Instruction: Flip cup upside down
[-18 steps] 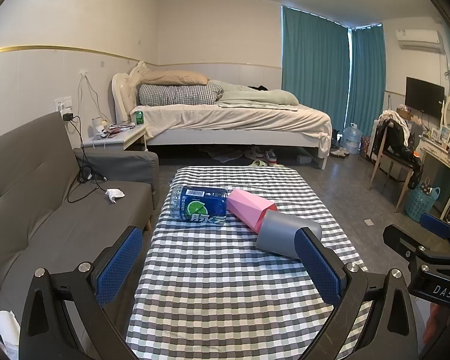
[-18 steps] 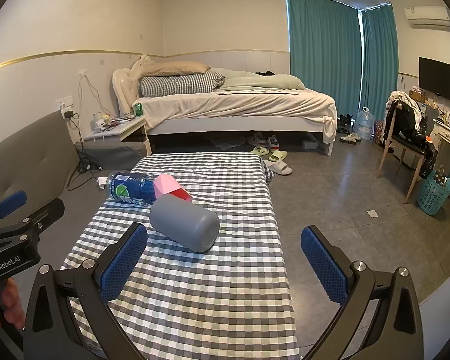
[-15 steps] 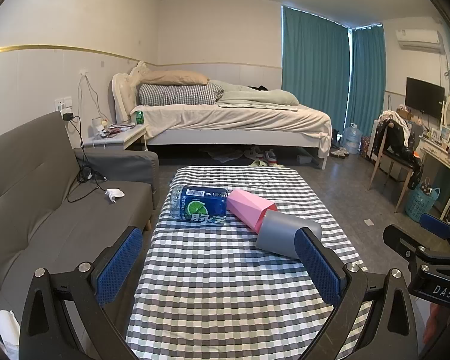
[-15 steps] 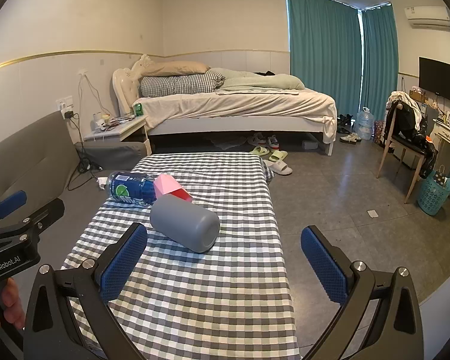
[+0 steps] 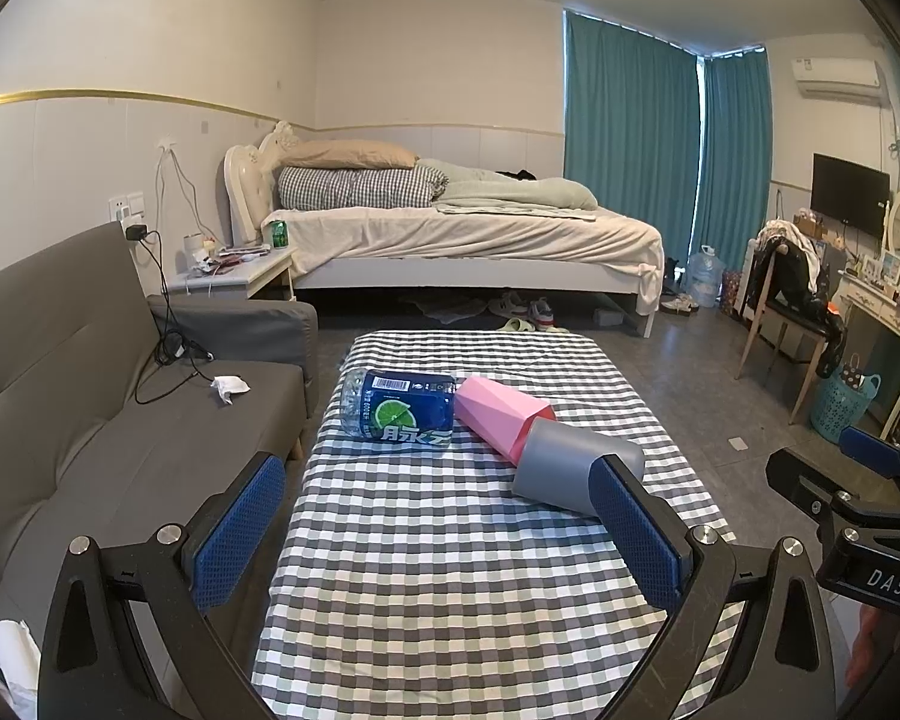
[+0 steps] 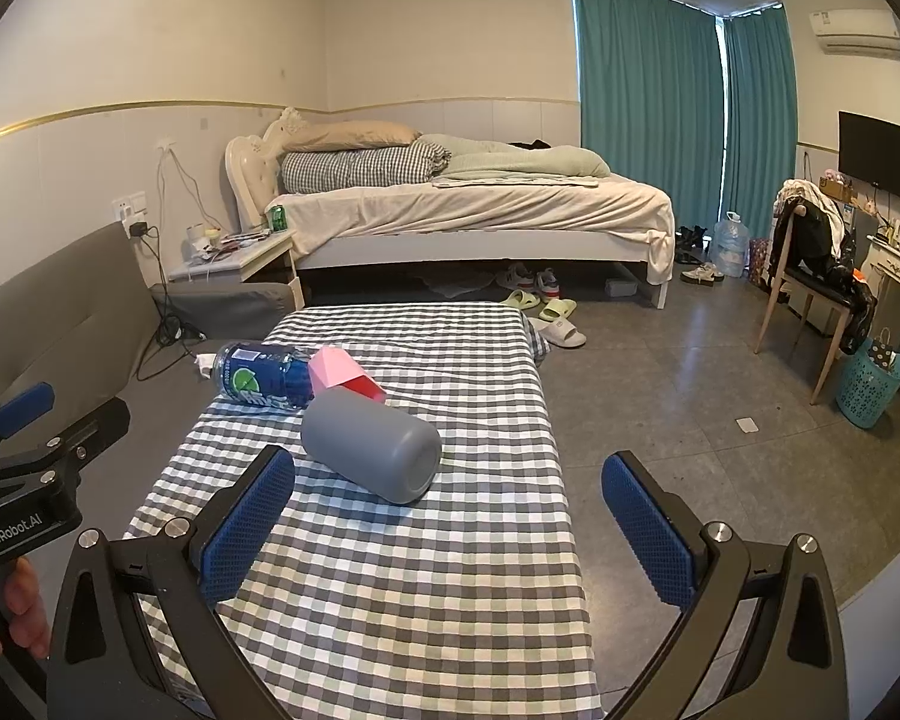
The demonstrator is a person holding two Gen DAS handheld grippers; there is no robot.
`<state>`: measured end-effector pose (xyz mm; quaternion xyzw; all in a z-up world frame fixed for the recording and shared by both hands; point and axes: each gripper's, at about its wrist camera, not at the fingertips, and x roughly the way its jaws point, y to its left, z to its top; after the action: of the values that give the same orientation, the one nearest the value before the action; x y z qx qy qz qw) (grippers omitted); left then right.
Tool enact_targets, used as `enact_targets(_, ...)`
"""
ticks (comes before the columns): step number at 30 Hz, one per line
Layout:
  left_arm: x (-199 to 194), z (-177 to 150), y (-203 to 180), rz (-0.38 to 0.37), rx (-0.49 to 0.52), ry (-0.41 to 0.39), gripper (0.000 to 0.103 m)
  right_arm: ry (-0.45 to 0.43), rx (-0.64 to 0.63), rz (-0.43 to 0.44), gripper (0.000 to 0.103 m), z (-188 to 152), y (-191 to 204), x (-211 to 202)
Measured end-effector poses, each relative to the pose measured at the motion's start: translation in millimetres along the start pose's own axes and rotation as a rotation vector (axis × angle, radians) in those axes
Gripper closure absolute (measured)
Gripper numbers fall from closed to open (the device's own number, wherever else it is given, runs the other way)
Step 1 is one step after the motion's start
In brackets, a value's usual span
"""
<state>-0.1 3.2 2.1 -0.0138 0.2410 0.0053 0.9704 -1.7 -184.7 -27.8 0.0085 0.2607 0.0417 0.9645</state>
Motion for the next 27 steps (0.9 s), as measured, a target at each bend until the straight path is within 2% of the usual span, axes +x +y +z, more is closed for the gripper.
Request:
enact_targets(15, 1, -2, 1, 0.004, 0.005, 0.003, 0.0, 0.015, -0.02, 0.004, 0.0, 2, 5, 1)
enact_targets(23, 14, 0, 7, -0.003, -0.019, 0.042, 0.0, 0.04, -0.1, 0.024, 0.0, 2, 22, 6)
enact_targets(27, 27, 5, 15, 0.016, -0.037, 0.069, 0.0, 0.059, -0.097, 0.038, 0.0, 15, 20, 16)
